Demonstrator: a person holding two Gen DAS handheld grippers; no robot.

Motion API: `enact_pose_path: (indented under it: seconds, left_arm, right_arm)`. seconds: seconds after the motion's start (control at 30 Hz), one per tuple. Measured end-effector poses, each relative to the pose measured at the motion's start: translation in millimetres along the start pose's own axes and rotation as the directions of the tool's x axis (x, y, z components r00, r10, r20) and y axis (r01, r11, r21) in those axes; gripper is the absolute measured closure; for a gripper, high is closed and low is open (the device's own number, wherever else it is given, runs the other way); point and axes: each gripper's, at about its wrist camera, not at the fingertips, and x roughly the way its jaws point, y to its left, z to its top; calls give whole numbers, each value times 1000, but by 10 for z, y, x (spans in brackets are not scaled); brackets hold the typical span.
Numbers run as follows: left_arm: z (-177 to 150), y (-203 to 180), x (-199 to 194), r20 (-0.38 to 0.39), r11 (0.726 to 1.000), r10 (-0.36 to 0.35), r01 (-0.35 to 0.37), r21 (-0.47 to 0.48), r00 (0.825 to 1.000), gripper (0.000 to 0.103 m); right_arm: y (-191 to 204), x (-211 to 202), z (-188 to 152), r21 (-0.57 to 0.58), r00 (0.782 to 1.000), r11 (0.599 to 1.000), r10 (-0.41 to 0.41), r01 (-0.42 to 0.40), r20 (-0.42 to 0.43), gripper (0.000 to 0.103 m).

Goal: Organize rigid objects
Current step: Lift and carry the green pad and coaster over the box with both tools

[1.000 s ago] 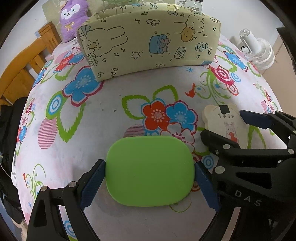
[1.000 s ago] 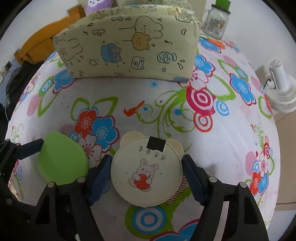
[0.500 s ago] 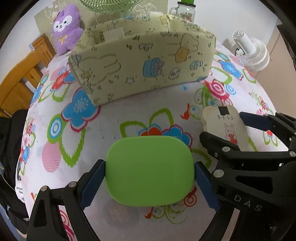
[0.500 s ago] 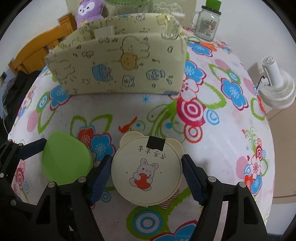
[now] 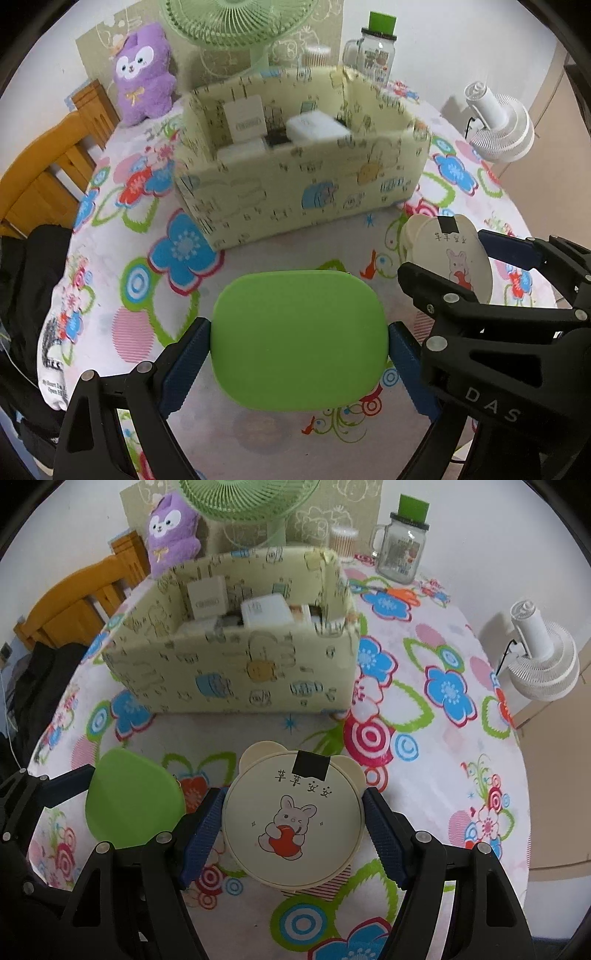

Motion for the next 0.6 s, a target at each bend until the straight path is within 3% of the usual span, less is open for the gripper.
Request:
enact_pose_path:
  seconds: [0.6]
  left_arm:
    - [353, 190, -542, 83, 998, -21, 16, 53, 996, 8]
  right_arm:
    - [171, -585, 398, 44, 996, 999, -17, 13, 90, 27]
